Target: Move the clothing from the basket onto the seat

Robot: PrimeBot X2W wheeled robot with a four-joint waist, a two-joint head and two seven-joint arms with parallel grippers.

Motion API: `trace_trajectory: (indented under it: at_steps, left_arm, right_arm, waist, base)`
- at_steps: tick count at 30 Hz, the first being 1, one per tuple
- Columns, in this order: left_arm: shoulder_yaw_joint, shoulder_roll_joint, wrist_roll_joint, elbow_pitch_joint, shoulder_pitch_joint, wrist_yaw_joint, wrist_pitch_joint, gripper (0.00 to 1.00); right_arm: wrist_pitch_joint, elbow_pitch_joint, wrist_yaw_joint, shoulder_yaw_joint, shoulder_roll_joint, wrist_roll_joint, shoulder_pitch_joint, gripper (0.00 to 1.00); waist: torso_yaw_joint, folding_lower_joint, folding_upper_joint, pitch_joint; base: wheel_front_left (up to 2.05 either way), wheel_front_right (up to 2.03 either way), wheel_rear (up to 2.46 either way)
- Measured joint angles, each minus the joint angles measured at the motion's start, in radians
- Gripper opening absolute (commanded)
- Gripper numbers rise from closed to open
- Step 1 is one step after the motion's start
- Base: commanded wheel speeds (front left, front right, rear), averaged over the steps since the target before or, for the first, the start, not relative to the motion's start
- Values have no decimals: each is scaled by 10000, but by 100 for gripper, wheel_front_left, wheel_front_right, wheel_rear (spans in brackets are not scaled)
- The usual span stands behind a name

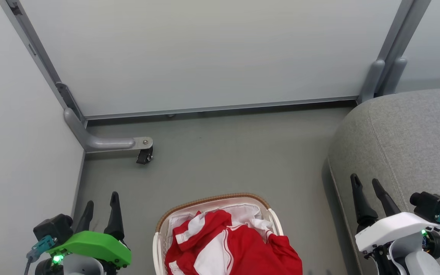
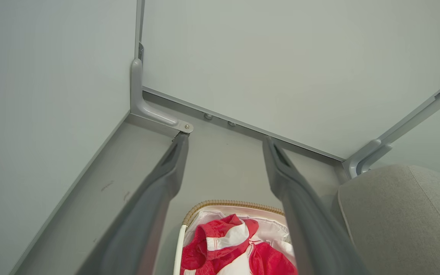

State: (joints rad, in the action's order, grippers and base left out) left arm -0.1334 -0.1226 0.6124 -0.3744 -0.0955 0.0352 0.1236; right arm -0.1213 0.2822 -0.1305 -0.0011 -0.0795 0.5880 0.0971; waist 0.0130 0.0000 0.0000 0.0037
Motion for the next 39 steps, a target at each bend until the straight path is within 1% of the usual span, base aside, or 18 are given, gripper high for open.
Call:
trace_trajectory:
  at_steps: [12, 24, 32, 36, 39]
  left_arm:
    - [-38, 105, -1244, -19, 30, -136, 293, 100]
    - [186, 173, -2336, 184, 178, -157, 589, 100]
    - [332, 209, -3072, 196, 174, 2, 765, 100]
    - [347, 313, -3331, 113, 149, 180, 848, 100]
    - [276, 382, -3565, 2, 120, 410, 905, 100]
  right_arm:
    - [-307, 203, 0, 125, 6, -1398, -65, 100]
    - [-604, 151, 0, -138, 75, -2633, -81, 100]
    - [-790, -169, 0, -293, 184, -3369, -39, 100]
    - [-867, -213, -2, -347, 221, -3743, -29, 100]
    - [-909, -280, -2, -324, 247, -4000, 49, 100]
  waist:
    - [-67, 0, 0, -22]
    - [-13, 0, 0, -66]
    - [-4, 0, 0, -4]
    - [-32, 0, 0, 94]
    - [-73, 0, 0, 238]
  base:
    - [0, 0, 0]
    - [0, 0, 0]
    - [0, 0, 0]
    - [0, 0, 0]
    - [0, 0, 0]
